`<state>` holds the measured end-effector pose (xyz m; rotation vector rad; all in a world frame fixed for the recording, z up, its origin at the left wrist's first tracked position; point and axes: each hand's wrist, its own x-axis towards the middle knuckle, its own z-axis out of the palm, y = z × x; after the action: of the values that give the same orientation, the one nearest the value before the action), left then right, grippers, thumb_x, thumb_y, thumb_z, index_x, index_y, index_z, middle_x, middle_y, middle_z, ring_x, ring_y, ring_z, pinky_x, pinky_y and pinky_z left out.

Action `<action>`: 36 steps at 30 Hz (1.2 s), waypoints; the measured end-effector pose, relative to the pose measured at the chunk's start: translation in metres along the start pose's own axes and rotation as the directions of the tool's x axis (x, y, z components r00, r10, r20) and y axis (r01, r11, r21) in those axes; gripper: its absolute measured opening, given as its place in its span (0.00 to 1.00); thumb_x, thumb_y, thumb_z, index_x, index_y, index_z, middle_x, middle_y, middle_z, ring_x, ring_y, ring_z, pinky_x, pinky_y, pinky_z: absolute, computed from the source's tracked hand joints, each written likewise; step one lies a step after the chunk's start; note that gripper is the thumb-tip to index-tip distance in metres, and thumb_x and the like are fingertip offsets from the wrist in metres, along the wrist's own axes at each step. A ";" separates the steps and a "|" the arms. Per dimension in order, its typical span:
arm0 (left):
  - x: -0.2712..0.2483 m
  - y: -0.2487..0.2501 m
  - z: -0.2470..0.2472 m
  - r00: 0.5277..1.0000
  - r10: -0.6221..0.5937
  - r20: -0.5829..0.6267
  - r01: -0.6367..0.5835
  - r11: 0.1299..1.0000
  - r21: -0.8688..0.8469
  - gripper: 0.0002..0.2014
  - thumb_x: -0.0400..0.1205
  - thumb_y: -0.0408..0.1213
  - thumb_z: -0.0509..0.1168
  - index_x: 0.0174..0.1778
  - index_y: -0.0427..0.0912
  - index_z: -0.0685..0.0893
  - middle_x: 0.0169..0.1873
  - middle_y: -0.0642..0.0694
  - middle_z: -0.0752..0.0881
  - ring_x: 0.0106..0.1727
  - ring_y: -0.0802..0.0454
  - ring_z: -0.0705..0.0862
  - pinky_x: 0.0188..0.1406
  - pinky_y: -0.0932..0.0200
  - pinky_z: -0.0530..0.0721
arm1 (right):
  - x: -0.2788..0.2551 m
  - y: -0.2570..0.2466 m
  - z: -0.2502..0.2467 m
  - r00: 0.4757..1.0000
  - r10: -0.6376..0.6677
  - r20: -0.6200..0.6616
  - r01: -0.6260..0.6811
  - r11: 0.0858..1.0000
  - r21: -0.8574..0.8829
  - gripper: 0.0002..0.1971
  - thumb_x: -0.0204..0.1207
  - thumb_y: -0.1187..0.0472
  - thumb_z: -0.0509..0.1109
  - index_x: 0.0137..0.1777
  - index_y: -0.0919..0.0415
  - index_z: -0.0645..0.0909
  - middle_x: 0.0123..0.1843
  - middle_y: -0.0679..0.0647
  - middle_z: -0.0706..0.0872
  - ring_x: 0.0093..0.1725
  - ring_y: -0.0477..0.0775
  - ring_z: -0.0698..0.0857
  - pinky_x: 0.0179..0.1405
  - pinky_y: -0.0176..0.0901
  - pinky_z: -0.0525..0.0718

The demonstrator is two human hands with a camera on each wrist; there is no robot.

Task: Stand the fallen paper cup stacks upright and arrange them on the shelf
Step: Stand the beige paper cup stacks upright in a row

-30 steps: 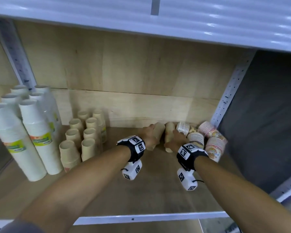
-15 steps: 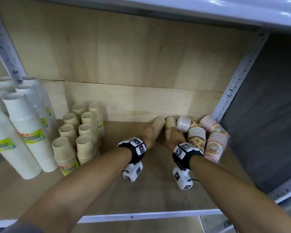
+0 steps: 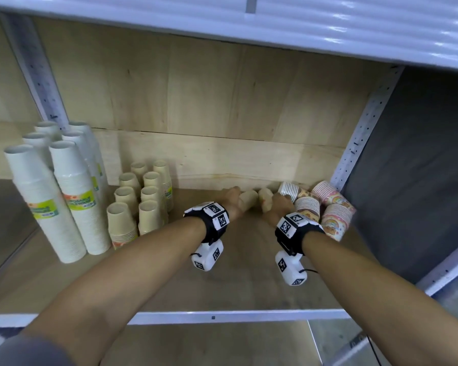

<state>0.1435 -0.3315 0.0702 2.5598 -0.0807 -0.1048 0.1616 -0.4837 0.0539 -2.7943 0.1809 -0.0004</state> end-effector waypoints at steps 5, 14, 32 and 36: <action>-0.019 0.007 -0.028 0.997 -0.006 -0.077 0.014 0.995 0.104 0.18 0.78 0.37 0.67 0.64 0.42 0.78 0.61 0.41 0.81 0.59 0.40 0.82 0.51 0.52 0.81 | -0.012 -0.007 -0.026 0.999 -0.004 -0.039 0.003 1.000 -0.026 0.20 0.79 0.58 0.68 0.67 0.67 0.78 0.66 0.65 0.80 0.65 0.67 0.81 0.59 0.53 0.81; -0.032 0.022 -0.055 0.990 0.071 -0.124 -0.055 0.990 0.126 0.16 0.74 0.32 0.70 0.59 0.45 0.84 0.57 0.44 0.84 0.55 0.43 0.85 0.50 0.55 0.85 | -0.031 -0.034 -0.060 0.995 -0.020 -0.097 0.021 1.000 0.015 0.14 0.82 0.72 0.63 0.32 0.66 0.76 0.38 0.57 0.79 0.36 0.53 0.79 0.32 0.38 0.75; -0.046 0.022 -0.052 0.983 0.141 -0.114 -0.113 0.968 0.224 0.16 0.76 0.31 0.68 0.59 0.43 0.88 0.57 0.41 0.87 0.55 0.41 0.87 0.54 0.49 0.88 | -0.072 -0.051 -0.071 0.918 -0.377 0.125 0.381 0.924 -0.010 0.23 0.73 0.64 0.71 0.70 0.58 0.82 0.67 0.55 0.84 0.64 0.57 0.83 0.47 0.39 0.76; -0.046 0.021 -0.052 0.985 0.146 -0.095 -0.121 0.966 0.228 0.18 0.79 0.32 0.64 0.64 0.45 0.87 0.61 0.42 0.87 0.57 0.41 0.86 0.55 0.49 0.88 | -0.070 -0.051 -0.069 0.929 -0.357 0.099 0.357 0.934 0.020 0.25 0.73 0.61 0.71 0.72 0.55 0.79 0.68 0.54 0.83 0.64 0.55 0.83 0.47 0.38 0.76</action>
<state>0.1018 -0.3172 0.1278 2.7673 -0.2342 0.1050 0.0966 -0.4502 0.1370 -2.7752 -0.3550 0.0523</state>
